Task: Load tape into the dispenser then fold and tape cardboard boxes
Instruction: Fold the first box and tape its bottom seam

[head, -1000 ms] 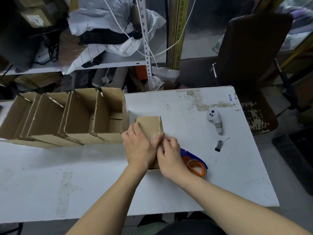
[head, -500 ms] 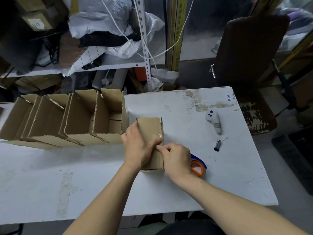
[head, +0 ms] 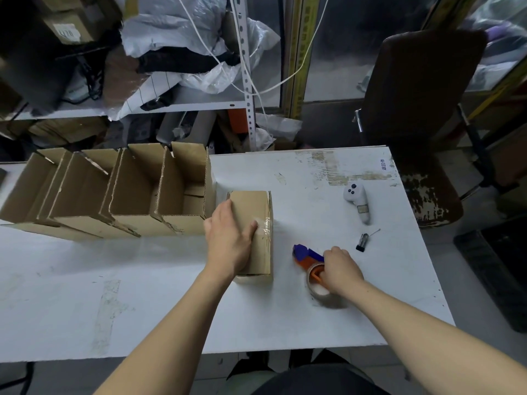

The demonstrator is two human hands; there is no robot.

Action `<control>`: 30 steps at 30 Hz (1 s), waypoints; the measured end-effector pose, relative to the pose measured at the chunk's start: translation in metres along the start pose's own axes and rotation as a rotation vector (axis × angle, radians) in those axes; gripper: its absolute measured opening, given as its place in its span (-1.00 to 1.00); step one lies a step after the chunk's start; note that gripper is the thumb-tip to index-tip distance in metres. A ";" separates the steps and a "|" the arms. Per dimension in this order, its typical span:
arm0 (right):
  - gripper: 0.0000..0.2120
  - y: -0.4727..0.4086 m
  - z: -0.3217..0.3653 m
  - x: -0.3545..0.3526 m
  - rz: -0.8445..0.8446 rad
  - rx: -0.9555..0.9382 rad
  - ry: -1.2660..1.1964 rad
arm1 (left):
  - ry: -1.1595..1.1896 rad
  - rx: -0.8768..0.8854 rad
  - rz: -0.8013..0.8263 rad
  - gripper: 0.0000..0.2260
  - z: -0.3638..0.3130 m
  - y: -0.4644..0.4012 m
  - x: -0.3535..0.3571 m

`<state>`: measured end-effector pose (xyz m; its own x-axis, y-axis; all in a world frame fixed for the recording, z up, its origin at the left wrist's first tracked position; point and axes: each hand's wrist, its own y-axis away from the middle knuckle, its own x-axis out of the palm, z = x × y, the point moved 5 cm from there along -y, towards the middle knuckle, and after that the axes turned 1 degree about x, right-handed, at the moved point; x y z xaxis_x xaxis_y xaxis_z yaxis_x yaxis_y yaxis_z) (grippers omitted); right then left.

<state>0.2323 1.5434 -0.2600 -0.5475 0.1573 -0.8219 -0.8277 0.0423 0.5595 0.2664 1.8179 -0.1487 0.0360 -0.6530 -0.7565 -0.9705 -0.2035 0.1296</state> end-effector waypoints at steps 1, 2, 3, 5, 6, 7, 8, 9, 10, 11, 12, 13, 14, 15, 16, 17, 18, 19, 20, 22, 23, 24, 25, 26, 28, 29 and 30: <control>-0.82 -0.001 -0.003 0.000 -0.006 0.008 -0.015 | -0.017 0.002 -0.015 -0.39 0.002 0.001 0.000; -0.87 -0.002 -0.004 -0.001 -0.009 0.015 -0.034 | -0.046 -0.005 -0.025 -0.39 0.004 0.003 0.000; -0.85 -0.001 -0.004 -0.004 -0.017 0.021 -0.079 | -0.081 0.000 -0.042 -0.38 0.005 0.007 -0.001; -0.67 0.004 -0.006 -0.019 -0.030 0.048 -0.291 | -0.105 0.043 -0.096 -0.41 -0.002 0.017 -0.009; -0.65 0.009 -0.006 -0.028 -0.039 0.037 -0.441 | -0.062 0.077 -0.122 -0.46 -0.010 0.025 -0.016; -0.67 0.018 -0.004 -0.040 -0.041 0.009 -0.587 | 0.014 0.100 -0.130 -0.52 -0.019 0.033 -0.023; -0.68 0.028 -0.001 -0.053 -0.051 -0.040 -0.709 | 0.107 0.088 -0.109 -0.59 -0.029 0.041 -0.031; -0.60 0.040 0.002 -0.068 -0.086 -0.114 -0.802 | 0.203 0.044 -0.062 -0.67 -0.038 0.049 -0.035; -0.48 0.052 0.006 -0.083 -0.135 -0.194 -0.882 | 0.301 -0.022 0.008 -0.75 -0.046 0.055 -0.037; -0.38 0.065 0.009 -0.097 -0.184 -0.263 -0.942 | 0.403 -0.085 0.080 -0.79 -0.054 0.061 -0.036; -0.32 0.075 0.012 -0.107 -0.227 -0.324 -0.988 | 0.495 -0.144 0.148 -0.76 -0.062 0.065 -0.034; -0.31 0.084 0.014 -0.116 -0.265 -0.377 -0.994 | 0.586 -0.205 0.215 -0.71 -0.069 0.070 -0.031; -0.30 0.091 0.015 -0.123 -0.307 -0.433 -0.969 | 0.668 -0.263 0.279 -0.65 -0.076 0.073 -0.029; -0.29 0.096 0.016 -0.129 -0.352 -0.481 -0.914 | 0.735 -0.310 0.340 -0.61 -0.082 0.076 -0.028; -0.27 0.100 0.016 -0.133 -0.394 -0.524 -0.858 | 0.786 -0.338 0.390 -0.58 -0.086 0.078 -0.027; -0.27 0.103 0.017 -0.136 -0.429 -0.567 -0.810 | 0.818 -0.345 0.421 -0.56 -0.088 0.080 -0.026; -0.28 0.105 0.018 -0.139 -0.449 -0.612 -0.779 | 0.835 -0.333 0.424 -0.57 -0.088 0.081 -0.026; -0.28 0.106 0.021 -0.140 -0.465 -0.659 -0.746 | 0.836 -0.310 0.400 -0.60 -0.087 0.081 -0.027; -0.27 0.107 0.023 -0.139 -0.484 -0.714 -0.704 | 0.821 -0.283 0.364 -0.65 -0.085 0.079 -0.028; -0.26 0.106 0.026 -0.137 -0.551 -0.800 -0.567 | 0.763 -0.231 0.291 -0.73 -0.083 0.076 -0.029; -0.28 0.106 0.028 -0.137 -0.595 -0.822 -0.497 | 0.726 -0.215 0.253 -0.74 -0.082 0.076 -0.029; -0.30 0.106 0.029 -0.137 -0.635 -0.833 -0.441 | 0.692 -0.207 0.215 -0.74 -0.080 0.075 -0.030; -0.33 0.106 0.030 -0.137 -0.667 -0.837 -0.399 | 0.661 -0.200 0.182 -0.74 -0.078 0.075 -0.030; -0.35 0.105 0.031 -0.138 -0.689 -0.839 -0.364 | 0.638 -0.193 0.156 -0.73 -0.076 0.075 -0.031; -0.38 0.106 0.034 -0.140 -0.708 -0.851 -0.309 | 0.609 -0.184 0.126 -0.72 -0.073 0.075 -0.032; -0.40 0.106 0.035 -0.139 -0.711 -0.854 -0.291 | 0.594 -0.175 0.118 -0.72 -0.072 0.076 -0.031; -0.41 0.106 0.037 -0.139 -0.715 -0.857 -0.276 | 0.576 -0.163 0.115 -0.72 -0.073 0.076 -0.031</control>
<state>0.2255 1.5621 -0.0827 0.0389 0.5831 -0.8114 -0.8081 -0.4593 -0.3689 0.2086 1.7697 -0.0685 0.1009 -0.9576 -0.2697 -0.9283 -0.1881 0.3208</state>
